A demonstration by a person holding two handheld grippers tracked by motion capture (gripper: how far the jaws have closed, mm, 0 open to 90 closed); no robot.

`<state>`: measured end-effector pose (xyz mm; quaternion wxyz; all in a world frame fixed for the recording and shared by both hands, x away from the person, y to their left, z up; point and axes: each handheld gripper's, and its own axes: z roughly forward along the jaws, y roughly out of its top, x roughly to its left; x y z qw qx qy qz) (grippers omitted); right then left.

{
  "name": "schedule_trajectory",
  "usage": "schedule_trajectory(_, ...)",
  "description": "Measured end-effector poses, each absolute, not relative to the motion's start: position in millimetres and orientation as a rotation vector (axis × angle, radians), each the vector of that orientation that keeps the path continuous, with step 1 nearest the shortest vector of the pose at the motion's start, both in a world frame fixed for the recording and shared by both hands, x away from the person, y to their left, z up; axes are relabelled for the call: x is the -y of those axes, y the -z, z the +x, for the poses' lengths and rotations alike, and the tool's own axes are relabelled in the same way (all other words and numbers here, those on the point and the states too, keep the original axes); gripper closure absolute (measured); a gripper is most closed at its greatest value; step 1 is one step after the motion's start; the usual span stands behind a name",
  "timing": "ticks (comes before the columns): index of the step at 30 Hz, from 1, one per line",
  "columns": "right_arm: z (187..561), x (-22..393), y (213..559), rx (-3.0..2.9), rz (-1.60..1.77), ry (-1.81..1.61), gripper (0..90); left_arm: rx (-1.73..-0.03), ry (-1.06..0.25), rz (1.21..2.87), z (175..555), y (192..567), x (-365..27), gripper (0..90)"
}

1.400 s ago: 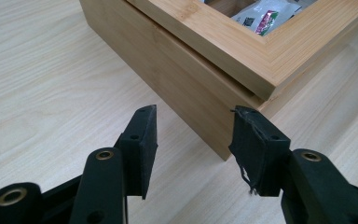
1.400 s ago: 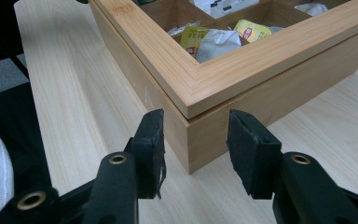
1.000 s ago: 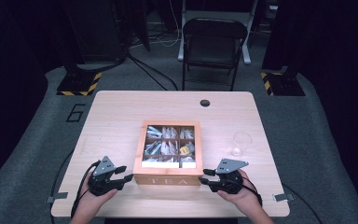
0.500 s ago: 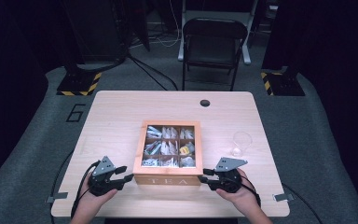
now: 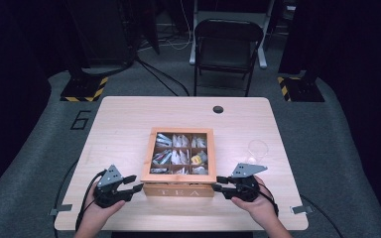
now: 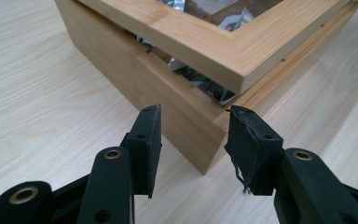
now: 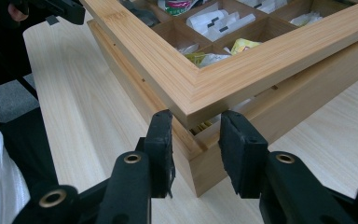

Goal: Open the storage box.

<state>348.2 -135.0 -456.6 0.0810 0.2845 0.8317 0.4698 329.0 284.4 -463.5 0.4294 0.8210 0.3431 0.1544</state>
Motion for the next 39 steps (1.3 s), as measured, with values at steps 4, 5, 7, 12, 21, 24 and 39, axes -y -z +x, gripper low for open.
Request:
schedule_trajectory(4, 348.3, 135.2, 455.3, -2.483, 0.86, -1.415, 64.5, -0.829, -0.387, 2.048, 327.1, 460.4, -278.0, 54.9)
schedule_trajectory(5, 348.5, 135.4, 455.2, -2.485, 0.859, -1.414, 64.6, -0.819, -0.368, 2.052, 326.7, 458.8, -274.8, 55.0)
schedule_trajectory(7, 348.5, 135.3, 455.4, -2.485, 0.859, -1.414, 64.5, -0.816, -0.38, 2.049, 327.0, 458.9, -273.1, 55.2)
schedule_trajectory(12, 348.5, 135.4, 455.8, -2.486, 0.858, -1.412, 64.6, -0.798, -0.369, 2.063, 330.3, 457.6, -267.6, 55.5)
schedule_trajectory(21, 348.7, 135.5, 455.4, -2.487, 0.859, -1.417, 64.5, -0.834, -0.396, 2.055, 333.8, 456.3, -263.0, 57.5)
schedule_trajectory(24, 349.0, 135.9, 455.4, -2.484, 0.856, -1.424, 64.5, -0.835, -0.404, 2.058, 334.5, 454.9, -263.0, 57.4)
schedule_trajectory(39, 351.1, 138.5, 450.7, -2.461, 0.856, -1.451, 59.9, -0.831, -0.401, 2.084, 337.3, 444.3, -262.0, 57.4)
